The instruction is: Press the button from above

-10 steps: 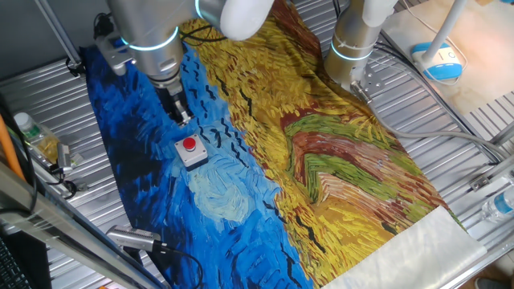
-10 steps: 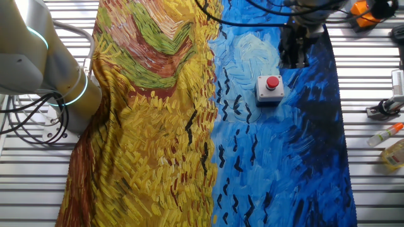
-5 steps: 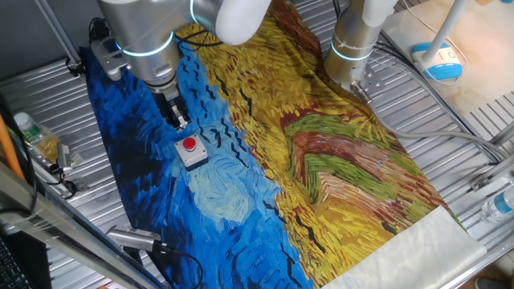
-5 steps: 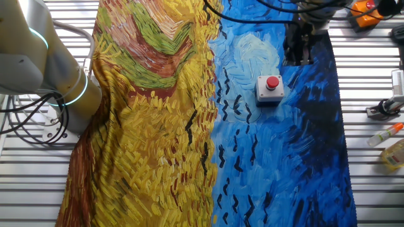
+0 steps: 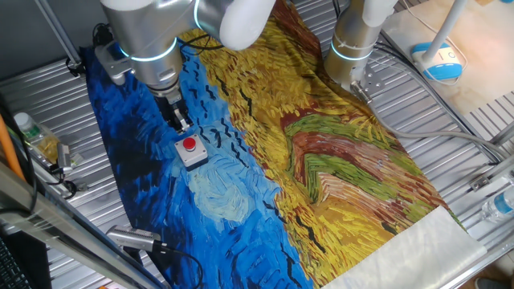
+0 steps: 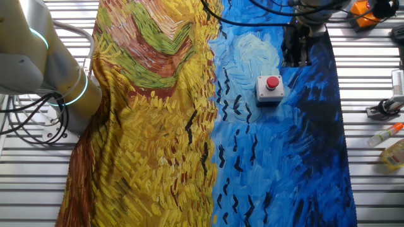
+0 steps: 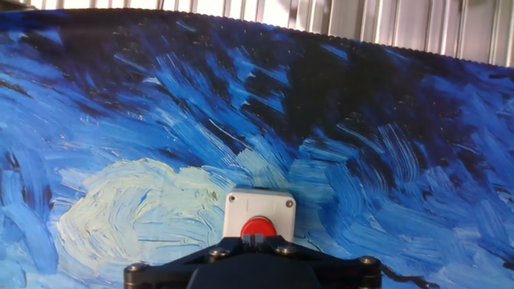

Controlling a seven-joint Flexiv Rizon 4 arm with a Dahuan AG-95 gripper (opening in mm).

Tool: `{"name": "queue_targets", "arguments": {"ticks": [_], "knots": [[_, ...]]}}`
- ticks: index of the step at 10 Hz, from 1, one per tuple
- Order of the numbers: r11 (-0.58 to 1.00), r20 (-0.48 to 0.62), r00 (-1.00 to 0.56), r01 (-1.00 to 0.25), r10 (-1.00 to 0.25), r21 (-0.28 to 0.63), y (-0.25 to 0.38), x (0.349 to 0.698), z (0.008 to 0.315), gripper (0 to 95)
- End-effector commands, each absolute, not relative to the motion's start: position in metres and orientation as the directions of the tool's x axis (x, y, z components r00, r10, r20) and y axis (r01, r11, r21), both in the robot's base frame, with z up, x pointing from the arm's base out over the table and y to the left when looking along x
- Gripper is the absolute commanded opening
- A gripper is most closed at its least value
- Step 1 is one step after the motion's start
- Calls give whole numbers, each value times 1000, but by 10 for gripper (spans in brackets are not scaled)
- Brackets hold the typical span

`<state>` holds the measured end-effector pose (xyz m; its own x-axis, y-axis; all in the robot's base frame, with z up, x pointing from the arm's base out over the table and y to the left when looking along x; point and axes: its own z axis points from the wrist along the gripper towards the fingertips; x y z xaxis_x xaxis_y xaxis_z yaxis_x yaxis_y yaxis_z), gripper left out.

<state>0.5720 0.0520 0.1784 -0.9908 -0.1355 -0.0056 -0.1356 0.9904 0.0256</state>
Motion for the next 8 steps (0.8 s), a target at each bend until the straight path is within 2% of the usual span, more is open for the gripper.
{"name": "queue_targets", "arguments": {"ticks": [1,8], "knots": [[990,6,-991,-137,-137,26,53,573,174,0],[993,9,-993,-116,-117,35,57,578,164,0]]}}
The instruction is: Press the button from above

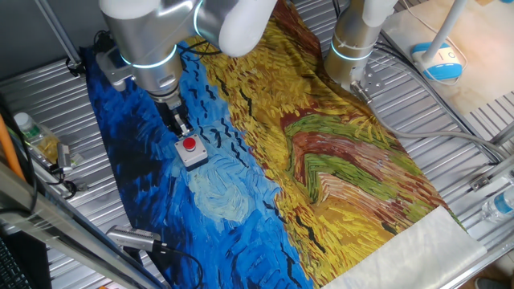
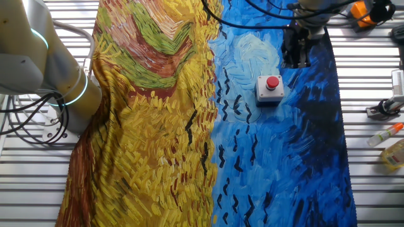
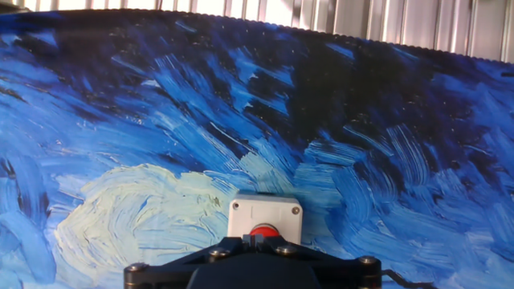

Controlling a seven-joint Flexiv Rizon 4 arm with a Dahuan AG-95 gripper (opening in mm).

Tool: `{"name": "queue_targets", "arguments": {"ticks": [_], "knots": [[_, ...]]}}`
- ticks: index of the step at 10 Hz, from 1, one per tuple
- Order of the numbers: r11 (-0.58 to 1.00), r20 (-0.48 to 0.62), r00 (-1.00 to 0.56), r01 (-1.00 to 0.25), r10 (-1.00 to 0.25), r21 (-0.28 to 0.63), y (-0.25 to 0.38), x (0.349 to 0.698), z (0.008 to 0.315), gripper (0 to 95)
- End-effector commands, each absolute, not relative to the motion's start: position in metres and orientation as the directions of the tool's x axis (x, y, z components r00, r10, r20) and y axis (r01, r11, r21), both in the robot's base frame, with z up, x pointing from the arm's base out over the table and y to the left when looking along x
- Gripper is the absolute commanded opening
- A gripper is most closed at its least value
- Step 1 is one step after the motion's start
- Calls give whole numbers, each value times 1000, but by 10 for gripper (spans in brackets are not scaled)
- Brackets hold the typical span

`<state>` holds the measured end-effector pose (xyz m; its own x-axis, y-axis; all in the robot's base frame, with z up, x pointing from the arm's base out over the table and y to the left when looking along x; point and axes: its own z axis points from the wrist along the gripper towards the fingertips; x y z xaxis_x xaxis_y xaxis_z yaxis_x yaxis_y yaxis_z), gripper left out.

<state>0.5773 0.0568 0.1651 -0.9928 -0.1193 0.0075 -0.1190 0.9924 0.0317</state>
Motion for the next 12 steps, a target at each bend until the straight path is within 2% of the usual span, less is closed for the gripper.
{"name": "queue_targets", "arguments": {"ticks": [1,12], "knots": [[993,7,-993,-115,-115,41,57,578,164,0],[993,-47,-992,-116,-115,9,57,578,164,0]]}}
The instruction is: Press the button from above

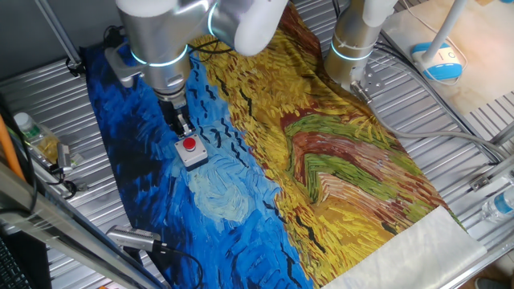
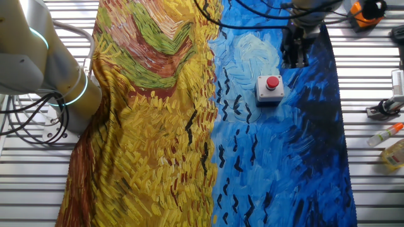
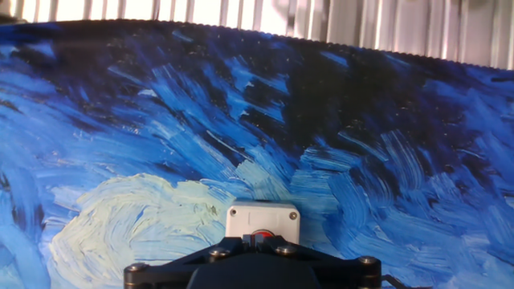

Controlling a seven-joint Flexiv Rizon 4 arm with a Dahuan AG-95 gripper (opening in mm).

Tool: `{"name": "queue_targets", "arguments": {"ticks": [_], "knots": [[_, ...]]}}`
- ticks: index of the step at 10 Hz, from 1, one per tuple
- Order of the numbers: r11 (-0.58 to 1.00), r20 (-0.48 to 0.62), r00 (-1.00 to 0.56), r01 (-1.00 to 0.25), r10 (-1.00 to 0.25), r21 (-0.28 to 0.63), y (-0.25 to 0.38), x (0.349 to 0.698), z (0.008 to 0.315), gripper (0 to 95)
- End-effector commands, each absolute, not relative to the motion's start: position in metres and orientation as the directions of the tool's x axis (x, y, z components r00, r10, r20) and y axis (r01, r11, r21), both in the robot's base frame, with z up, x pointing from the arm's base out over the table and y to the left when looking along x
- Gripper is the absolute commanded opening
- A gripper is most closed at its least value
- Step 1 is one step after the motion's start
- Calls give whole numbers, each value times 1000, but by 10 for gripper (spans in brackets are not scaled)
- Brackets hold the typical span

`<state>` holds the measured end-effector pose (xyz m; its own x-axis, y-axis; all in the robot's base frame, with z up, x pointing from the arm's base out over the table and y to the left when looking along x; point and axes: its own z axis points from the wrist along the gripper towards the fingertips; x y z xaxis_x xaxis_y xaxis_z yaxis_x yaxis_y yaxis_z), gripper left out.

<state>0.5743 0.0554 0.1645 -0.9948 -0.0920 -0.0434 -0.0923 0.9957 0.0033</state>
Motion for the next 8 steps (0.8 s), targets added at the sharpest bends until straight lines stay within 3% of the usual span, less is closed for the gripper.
{"name": "queue_targets", "arguments": {"ticks": [1,8], "knots": [[992,-55,-990,-128,-128,6,57,578,164,0],[990,-40,-989,-140,-140,-15,57,578,164,0]]}}
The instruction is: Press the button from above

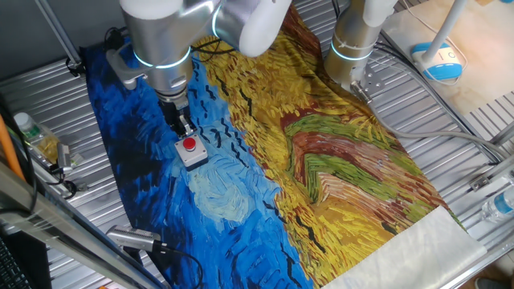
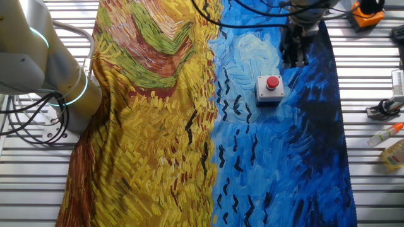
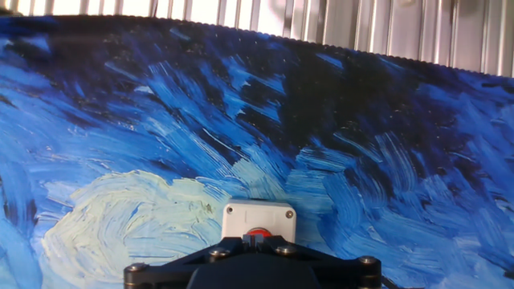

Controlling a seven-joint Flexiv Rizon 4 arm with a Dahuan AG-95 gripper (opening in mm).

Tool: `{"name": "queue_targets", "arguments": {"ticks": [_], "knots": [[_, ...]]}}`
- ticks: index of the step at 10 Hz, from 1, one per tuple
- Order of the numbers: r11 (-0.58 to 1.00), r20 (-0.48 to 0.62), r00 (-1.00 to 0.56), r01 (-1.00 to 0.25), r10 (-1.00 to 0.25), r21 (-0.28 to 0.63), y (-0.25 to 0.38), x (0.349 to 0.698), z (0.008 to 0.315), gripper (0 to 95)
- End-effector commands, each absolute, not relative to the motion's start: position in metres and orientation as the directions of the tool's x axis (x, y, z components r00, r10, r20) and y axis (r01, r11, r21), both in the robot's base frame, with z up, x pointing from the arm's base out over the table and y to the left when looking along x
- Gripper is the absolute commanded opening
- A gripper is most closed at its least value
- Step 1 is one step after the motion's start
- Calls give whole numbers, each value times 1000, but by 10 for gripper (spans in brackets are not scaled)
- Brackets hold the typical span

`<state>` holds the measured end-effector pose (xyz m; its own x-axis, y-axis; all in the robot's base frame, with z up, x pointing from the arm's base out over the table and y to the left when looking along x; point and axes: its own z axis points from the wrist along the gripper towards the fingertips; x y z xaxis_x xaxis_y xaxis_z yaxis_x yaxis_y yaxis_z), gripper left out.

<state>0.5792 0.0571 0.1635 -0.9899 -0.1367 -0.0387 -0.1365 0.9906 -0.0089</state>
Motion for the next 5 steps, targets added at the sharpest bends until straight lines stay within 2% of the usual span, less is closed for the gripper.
{"name": "queue_targets", "arguments": {"ticks": [1,5], "knots": [[990,-39,-989,-142,-143,-15,57,578,164,0],[988,-20,-988,-155,-155,-13,57,578,164,0]]}}
